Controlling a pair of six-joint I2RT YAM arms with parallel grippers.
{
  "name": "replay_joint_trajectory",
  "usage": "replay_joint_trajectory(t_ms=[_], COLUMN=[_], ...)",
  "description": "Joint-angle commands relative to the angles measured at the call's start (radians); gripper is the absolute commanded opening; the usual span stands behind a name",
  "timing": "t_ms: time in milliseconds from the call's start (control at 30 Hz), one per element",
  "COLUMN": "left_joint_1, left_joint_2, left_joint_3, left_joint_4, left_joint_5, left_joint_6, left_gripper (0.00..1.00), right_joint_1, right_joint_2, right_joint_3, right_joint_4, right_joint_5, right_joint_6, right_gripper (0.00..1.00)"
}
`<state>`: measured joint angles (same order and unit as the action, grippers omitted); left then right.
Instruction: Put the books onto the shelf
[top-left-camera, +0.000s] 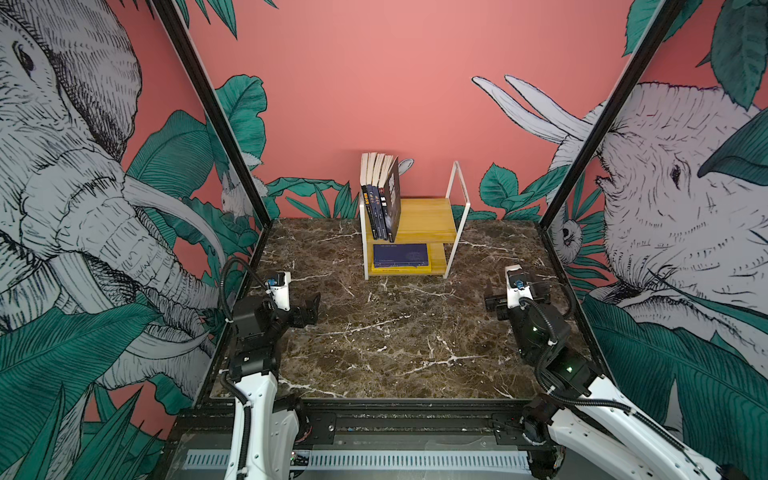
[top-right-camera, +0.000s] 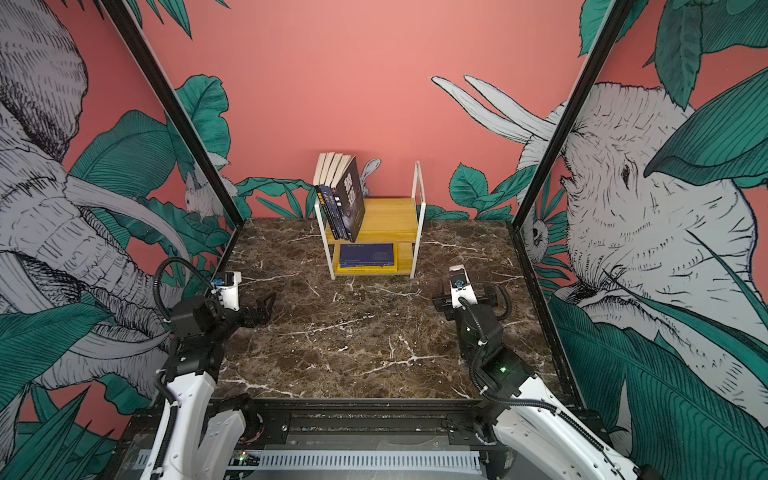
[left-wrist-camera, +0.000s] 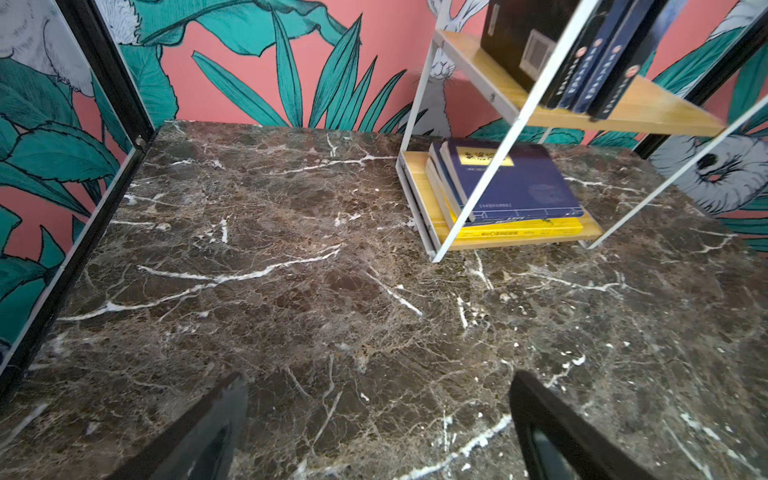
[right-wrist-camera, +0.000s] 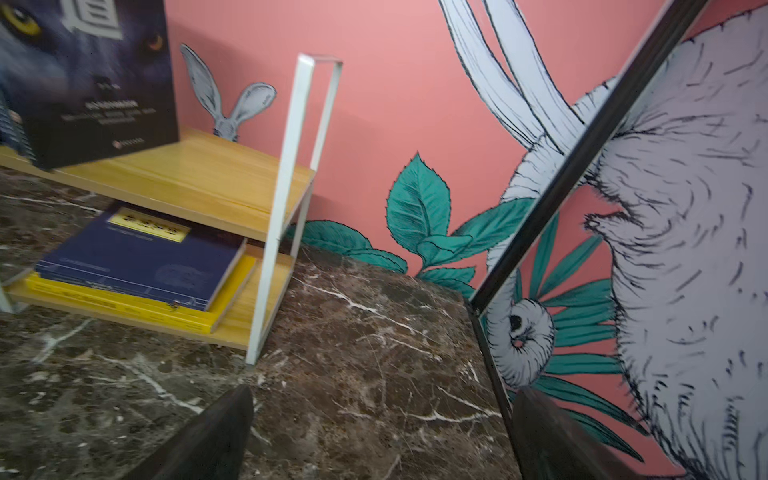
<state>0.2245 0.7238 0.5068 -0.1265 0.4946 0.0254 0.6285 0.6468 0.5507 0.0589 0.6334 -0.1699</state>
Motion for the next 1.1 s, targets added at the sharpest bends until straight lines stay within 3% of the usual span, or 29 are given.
replay_joint_trajectory(t_ms=[0,133,233,367,767,933,1067], left_joint_1=[-0.008,-0.031,-0.062,-0.093,-0.135,-0.166,-0.204], left_joint_2=[0.056,0.149,0.225,0.325,0.599,0.650,0.734], left_joint_3=[-0.034,-0.076,-0.110,-0.141,-0.179,-0.136,-0.171], left_joint_4=[0.181,0.288,0.379,0.501,0.906,0.906,1.060], left_joint_5=[-0.071,-0.077,-0.039,-0.051,-0.123,-0.211,-0.262], left_joint_6=[0.045,0.113,0.203,0.228,0.153,0.110,0.116], left_gripper=[0.99,1.00,0.99,0.99,1.00,1.00,1.00], right_joint_1=[-0.057,-0.117,-0.151,-0.192,-0.314,-0.354,-0.382], right_joint_2=[0.010,0.100,0.183,0.307,0.636,0.726,0.820], right_joint_3=[-0.072,-0.135,-0.181,-0.253,-0.312,-0.282,-0.276], right_joint_4=[0.020,0.137,0.242,0.454,0.855,0.942,1.046], right_joint_5=[0.033,0.105,0.109,0.089,-0.050,-0.113,-0.136], right_joint_6=[0.027,0.028,0.041,0.036,0.010,0.003,0.018], right_gripper=[1.00,1.00,1.00,1.00,1.00,1.00,1.00])
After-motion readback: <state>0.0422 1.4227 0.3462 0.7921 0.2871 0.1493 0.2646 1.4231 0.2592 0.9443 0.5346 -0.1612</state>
